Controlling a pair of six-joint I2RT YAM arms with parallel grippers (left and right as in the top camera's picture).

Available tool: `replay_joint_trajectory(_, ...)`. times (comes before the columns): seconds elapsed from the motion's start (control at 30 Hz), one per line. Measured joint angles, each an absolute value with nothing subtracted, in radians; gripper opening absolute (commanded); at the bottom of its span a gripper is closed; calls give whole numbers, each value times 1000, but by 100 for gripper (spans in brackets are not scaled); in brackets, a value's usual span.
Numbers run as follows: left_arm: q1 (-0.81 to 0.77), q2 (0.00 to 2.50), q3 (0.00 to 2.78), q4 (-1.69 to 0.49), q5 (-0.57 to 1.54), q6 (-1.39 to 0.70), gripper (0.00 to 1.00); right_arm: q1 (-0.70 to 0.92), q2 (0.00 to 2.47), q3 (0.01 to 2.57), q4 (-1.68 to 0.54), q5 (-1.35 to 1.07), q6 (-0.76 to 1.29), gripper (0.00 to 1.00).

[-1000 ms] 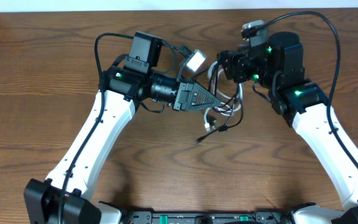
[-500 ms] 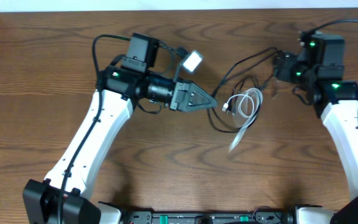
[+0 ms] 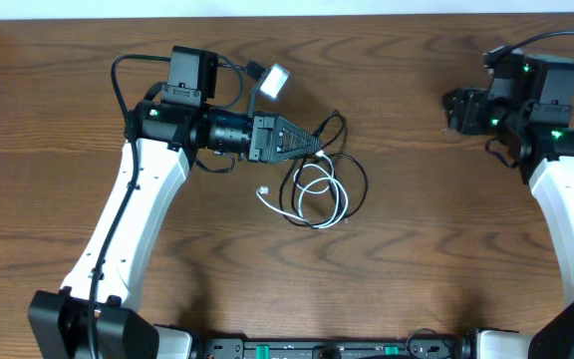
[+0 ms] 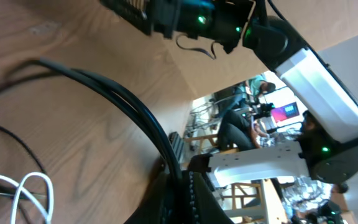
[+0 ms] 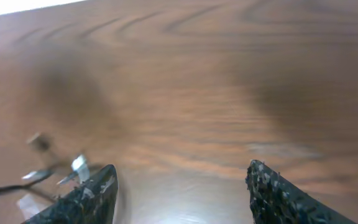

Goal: Untangle cables

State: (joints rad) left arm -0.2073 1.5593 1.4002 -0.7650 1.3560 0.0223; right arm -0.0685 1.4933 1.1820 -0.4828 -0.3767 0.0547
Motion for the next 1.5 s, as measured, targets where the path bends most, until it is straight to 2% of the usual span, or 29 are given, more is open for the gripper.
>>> replay_joint_trajectory(0.17, -207, 1559, 1400, -626, 1341, -55, 7, -32, 1493, 1182, -570, -568, 14, 68)
replay_joint_trajectory(0.43, -208, 1559, 1398, -392, 1319, -261, 7, 123, 1516, 1182, -702, -659, -41, 70)
replay_joint_trajectory(0.5, -207, 1559, 1398, -384, 1299, -303, 7, 171, 1533, 1182, -702, -666, -48, 68)
replay_joint_trajectory(0.6, -207, 1559, 1398, -376, 1276, -350, 7, 225, 1552, 1182, -690, -661, -56, 58)
replay_joint_trajectory(0.87, -207, 1559, 1398, -334, 1254, -440, 7, 318, 1682, 1182, -569, -447, 57, 44)
replay_joint_trajectory(1.13, -173, 1559, 1398, -308, 1253, -469, 7, 324, 1797, 1182, -608, -130, 252, 46)
replay_joint_trajectory(1.33, 0, 1559, 1398, -306, 1251, -474, 7, 268, 1797, 1182, -647, 128, 312, 47)
replay_joint_trajectory(1.5, 144, 1559, 1398, -306, 1250, -475, 7, 183, 1797, 1182, -664, 229, 326, 41)
